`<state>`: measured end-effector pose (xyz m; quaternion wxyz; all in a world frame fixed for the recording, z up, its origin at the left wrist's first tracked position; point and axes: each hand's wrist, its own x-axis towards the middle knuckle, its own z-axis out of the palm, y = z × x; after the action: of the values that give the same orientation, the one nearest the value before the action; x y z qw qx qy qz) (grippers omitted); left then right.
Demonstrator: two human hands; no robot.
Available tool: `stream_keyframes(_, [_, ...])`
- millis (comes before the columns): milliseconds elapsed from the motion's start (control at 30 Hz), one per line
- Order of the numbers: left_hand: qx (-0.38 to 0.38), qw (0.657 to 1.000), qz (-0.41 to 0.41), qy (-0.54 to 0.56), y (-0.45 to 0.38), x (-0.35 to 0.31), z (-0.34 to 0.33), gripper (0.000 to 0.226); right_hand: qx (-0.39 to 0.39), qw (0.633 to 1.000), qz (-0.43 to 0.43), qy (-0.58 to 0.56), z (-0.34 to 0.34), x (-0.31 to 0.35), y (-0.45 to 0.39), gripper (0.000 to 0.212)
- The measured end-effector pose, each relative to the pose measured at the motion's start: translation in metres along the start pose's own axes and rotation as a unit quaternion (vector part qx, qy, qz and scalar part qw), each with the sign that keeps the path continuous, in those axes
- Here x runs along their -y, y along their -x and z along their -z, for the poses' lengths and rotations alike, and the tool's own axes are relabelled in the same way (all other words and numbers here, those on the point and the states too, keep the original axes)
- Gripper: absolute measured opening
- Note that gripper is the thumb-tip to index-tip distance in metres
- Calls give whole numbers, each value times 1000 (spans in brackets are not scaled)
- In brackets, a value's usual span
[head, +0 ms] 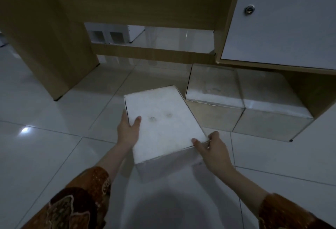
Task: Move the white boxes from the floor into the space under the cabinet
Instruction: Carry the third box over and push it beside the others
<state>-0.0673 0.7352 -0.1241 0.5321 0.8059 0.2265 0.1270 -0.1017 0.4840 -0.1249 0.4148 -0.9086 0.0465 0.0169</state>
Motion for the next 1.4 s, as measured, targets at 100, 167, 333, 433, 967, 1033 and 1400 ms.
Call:
stream_keyframes(100, [-23,988,-45,-147,-12,-2,15,41,31,993,71,86,-15,11,11,55])
stream_keyframes(167, [-34,970,-56,-235,-1,-5,15,43,51,983,129,123,-18,15,12,73])
stream_keyframes(333, [67,894,-116,-427,60,-1,0,63,124,935,236,234,-12,7,1,90])
stream_keyframes(433, [97,854,-156,-486,77,4,-6,82,113,924,249,268,-13,8,-2,86])
stream_keyframes(967, [212,763,-304,-529,-48,10,31,123,0,857,337,390,-79,48,-41,77])
stream_keyframes(1033, [220,758,-316,-526,-70,5,18,129,-8,860,329,390,-80,50,-60,76])
stream_keyframes(1400, [210,757,-344,-515,-137,-17,-33,116,-14,836,309,453,-76,53,-143,66])
